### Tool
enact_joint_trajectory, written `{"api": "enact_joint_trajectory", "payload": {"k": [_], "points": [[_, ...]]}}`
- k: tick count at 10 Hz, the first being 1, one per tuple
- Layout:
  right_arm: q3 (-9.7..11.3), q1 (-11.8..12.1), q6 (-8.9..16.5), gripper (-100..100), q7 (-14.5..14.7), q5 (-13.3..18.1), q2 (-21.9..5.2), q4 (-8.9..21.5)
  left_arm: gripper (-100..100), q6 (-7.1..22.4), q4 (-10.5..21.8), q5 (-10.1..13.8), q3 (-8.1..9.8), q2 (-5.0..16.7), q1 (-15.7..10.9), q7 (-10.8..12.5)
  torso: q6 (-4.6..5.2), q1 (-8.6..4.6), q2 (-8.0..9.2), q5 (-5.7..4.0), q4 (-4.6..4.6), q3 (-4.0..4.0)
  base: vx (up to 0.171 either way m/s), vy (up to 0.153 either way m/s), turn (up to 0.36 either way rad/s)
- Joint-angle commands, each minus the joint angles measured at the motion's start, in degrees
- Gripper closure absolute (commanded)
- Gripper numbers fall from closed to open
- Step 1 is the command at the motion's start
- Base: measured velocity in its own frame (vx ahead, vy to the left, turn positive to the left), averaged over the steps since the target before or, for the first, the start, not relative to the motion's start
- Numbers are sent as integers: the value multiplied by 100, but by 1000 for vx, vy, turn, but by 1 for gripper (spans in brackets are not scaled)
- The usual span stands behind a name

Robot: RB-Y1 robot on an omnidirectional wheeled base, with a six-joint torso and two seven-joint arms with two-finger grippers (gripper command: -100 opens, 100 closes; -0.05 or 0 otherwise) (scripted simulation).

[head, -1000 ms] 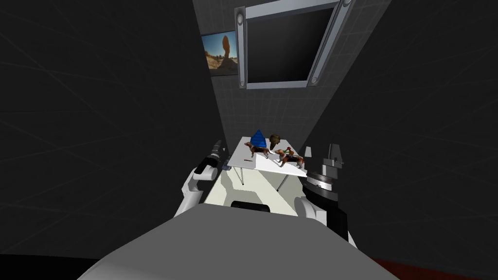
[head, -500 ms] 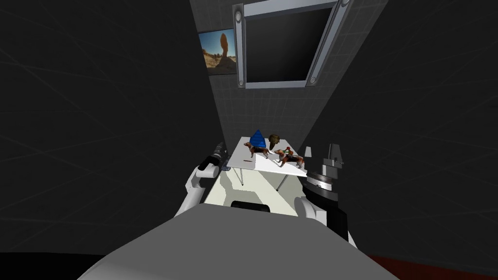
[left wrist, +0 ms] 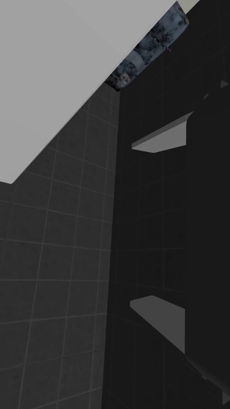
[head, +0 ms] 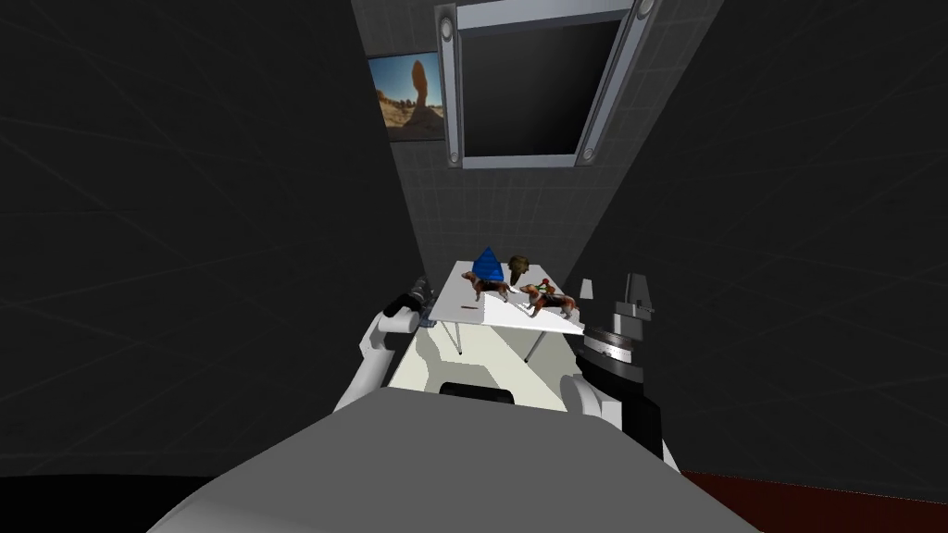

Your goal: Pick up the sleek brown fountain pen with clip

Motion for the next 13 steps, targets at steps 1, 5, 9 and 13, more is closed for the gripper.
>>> {"api": "enact_joint_trajectory", "payload": {"k": [1, 5, 9, 13], "points": [[0, 0, 0, 0, 0, 0, 0, 0, -100, 170, 25, -9, -2, -14, -26, 12, 0, 0, 0, 0, 0, 0, 11, 7, 16], [0, 0, 0, 0, 0, 0, 0, 0, -100, 874, 518, 99, -1, 25, -423, 174, 2, -1, -2, 0, 0, -1, 23, 11, -89], [0, 0, 0, 0, 0, 0, 0, 0, -100, 1336, 772, 159, -4, 47, -622, 244, -1, -3, 0, -1, 0, 0, 16, 7, -41], [0, 0, 0, 0, 0, 0, 0, 0, -100, 1932, 1287, 289, -15, 96, -1014, 360, -2, -4, 3, -1, 1, 2, 18, 3, -73]]}}
